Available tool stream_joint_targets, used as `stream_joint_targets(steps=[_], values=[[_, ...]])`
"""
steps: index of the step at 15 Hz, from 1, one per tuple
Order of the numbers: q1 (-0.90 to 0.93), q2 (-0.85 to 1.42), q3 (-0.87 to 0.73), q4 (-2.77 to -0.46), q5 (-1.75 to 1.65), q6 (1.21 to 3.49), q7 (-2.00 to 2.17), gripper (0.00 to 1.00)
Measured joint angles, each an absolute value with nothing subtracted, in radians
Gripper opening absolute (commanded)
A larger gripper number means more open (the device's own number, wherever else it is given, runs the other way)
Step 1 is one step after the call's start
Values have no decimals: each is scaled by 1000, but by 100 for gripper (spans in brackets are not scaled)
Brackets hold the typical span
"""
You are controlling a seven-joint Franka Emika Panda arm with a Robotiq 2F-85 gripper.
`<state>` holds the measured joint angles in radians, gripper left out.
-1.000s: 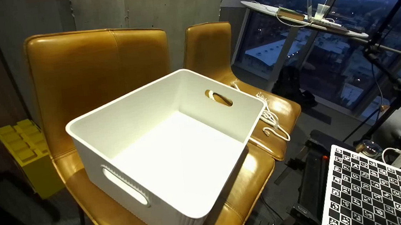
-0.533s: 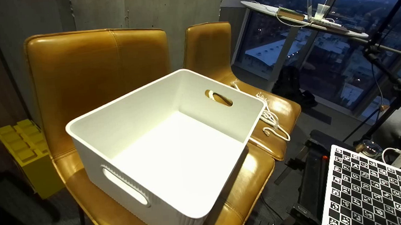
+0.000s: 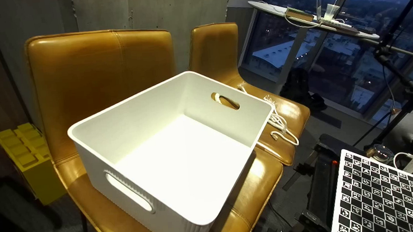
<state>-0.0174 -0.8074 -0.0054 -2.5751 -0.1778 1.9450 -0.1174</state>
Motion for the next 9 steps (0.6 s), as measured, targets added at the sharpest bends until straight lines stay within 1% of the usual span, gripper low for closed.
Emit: stream_joint_targets(steps=[9], values=[[-17, -796, -5, -2576, -178, 1953, -109, 100]])
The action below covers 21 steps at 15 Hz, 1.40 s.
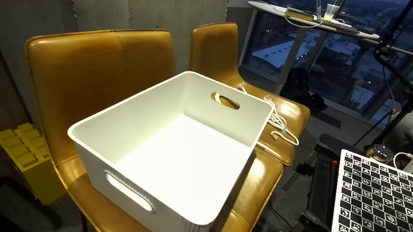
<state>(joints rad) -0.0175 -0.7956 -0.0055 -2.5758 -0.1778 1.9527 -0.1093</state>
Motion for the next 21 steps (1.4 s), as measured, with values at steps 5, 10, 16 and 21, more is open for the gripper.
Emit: stream_joint_targets(steps=[5, 10, 16, 21], values=[[-34, -712, -42, -2585, -178, 2112, -105, 100], [-55, -568, -177, -2575, -167, 2306, -222, 100], [-46, -289, -311, -2425, -5, 2349, -452, 100], [-55, -2, -303, -2245, 77, 2361, -532, 100]])
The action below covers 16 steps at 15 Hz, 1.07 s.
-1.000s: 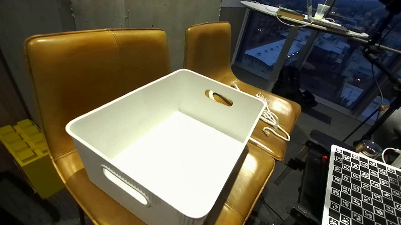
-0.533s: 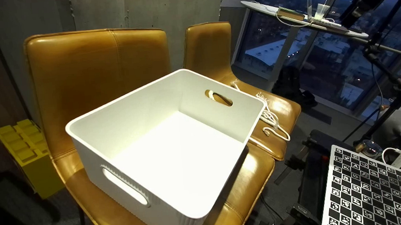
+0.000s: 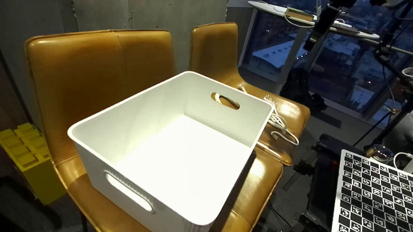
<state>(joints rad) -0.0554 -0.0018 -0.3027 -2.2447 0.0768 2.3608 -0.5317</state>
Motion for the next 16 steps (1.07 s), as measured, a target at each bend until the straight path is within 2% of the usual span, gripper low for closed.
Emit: stream_joint_targets(steps=[7, 16], values=[[-185, 357, -228, -1956, 69, 2385, -533, 100], [-268, 679, -165, -1658, 19, 2385, -476, 100]])
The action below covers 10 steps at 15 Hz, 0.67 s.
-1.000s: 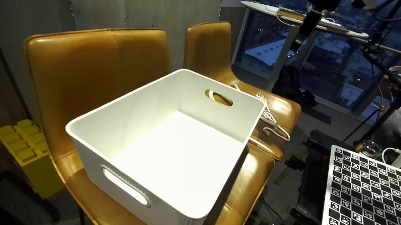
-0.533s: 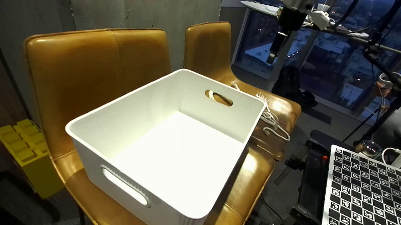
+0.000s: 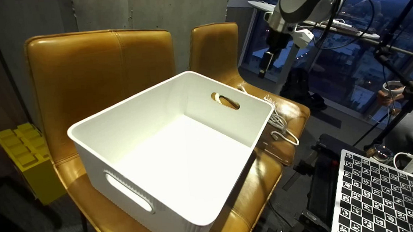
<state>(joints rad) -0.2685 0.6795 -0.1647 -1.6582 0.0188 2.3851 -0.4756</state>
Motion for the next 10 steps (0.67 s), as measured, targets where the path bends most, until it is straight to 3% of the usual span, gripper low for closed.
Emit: stream_joint_targets(steps=[10], values=[[-252, 963, -132, -1381, -57, 2385, -357, 100]])
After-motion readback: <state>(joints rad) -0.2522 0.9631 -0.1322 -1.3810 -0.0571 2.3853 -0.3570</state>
